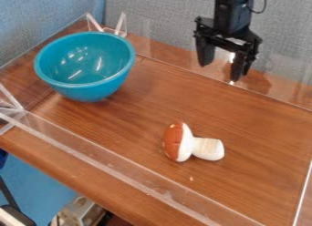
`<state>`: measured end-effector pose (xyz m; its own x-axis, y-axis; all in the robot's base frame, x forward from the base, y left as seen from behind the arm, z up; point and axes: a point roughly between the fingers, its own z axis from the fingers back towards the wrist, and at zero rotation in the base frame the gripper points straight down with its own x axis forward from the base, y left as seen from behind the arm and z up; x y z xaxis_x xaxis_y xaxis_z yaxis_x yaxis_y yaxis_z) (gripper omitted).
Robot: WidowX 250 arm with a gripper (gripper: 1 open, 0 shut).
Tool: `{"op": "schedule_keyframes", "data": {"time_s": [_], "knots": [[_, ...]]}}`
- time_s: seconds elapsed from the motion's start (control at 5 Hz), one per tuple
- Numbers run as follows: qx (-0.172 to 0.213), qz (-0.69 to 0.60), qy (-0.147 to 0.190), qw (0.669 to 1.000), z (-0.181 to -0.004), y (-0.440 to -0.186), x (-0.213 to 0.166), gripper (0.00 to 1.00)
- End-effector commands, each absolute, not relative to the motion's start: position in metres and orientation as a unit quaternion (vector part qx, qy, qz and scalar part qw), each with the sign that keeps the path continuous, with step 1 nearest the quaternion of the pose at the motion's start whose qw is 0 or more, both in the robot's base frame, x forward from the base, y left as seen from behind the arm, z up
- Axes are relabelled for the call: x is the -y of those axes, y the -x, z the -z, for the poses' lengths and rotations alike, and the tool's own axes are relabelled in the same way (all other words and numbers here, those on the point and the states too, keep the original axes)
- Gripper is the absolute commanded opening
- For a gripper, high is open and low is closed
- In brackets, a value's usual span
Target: Remove the mushroom from inside the blue bowl and put it on the table
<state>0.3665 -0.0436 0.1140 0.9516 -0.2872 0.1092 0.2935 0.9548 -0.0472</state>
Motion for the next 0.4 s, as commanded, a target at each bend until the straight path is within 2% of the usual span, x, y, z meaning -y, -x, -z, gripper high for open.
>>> {"op": "schedule_keyframes", "data": {"time_s": [0.0,0.2], "knots": [[0.082,0.162,0.029,0.983,-0.136,-0.353,0.045,1.0],[0.08,0.177,0.033,0.98,-0.131,-0.335,0.044,1.0]]}}
